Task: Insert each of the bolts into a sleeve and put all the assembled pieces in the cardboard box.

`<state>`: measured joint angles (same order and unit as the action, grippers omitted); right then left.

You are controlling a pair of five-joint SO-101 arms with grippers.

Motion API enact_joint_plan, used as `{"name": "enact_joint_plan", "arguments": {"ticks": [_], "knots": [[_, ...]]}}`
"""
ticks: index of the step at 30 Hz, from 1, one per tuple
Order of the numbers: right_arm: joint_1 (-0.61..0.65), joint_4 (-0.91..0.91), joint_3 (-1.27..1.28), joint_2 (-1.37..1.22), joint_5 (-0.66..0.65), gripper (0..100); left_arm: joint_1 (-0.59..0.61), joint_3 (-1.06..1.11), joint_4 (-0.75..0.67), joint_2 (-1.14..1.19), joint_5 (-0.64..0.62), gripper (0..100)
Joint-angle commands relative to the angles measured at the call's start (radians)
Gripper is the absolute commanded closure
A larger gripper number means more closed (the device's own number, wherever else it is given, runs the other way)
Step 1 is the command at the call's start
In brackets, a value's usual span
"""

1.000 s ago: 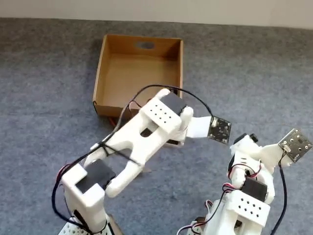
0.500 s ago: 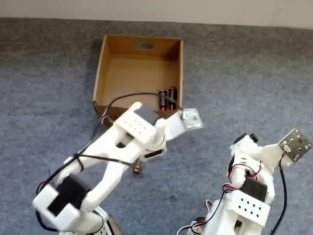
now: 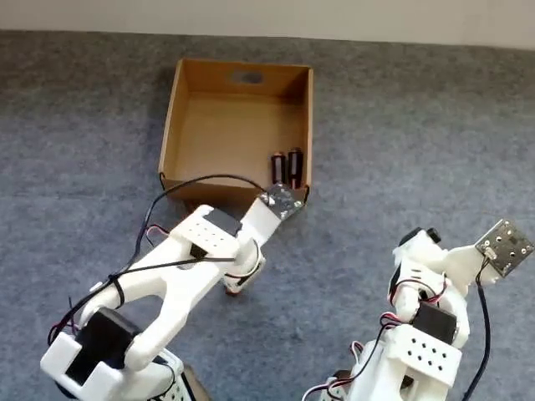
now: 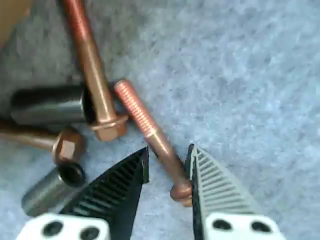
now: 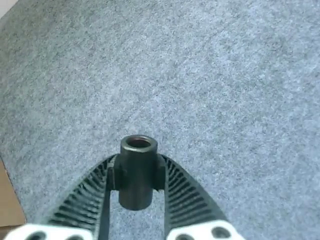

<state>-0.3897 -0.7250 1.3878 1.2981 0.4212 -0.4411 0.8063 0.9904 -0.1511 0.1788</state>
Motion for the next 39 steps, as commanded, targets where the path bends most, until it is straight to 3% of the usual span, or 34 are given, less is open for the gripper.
{"name": "enact_joint_plan", "arguments": {"ticks": [1,8,13,16,22,27,31,34,37,39], "knots": [[0.008,0.021,-0.028,0.015,0.002,99.0,-0.018,0.022,-0.012,-0.044,-0.054,84],[0.008,0.021,-0.028,0.015,0.002,99.0,-0.038,0.035,-0.008,-0.044,-0.058,84],[0.008,0.021,-0.027,0.015,0.002,99.0,-0.038,0.030,-0.006,-0.051,-0.058,100],[0.008,0.021,-0.027,0.015,0.002,99.0,-0.038,0.027,-0.006,-0.053,-0.038,99],[0.008,0.021,-0.027,0.015,0.002,99.0,-0.087,-0.022,0.048,-0.054,0.207,99],[0.008,0.021,-0.027,0.015,0.002,99.0,-0.139,-0.147,0.203,-0.053,0.554,99],[0.008,0.021,-0.027,0.015,0.002,99.0,-0.154,-0.202,0.221,-0.044,0.812,99],[0.008,0.021,-0.025,0.015,0.002,99.0,-0.153,-0.205,0.221,-0.044,0.904,99],[0.008,0.021,-0.025,0.015,0.002,99.0,-0.150,-0.202,0.221,-0.042,0.919,98],[0.008,0.021,-0.025,0.015,0.002,99.0,-0.150,-0.202,0.210,-0.042,0.916,93]]}}
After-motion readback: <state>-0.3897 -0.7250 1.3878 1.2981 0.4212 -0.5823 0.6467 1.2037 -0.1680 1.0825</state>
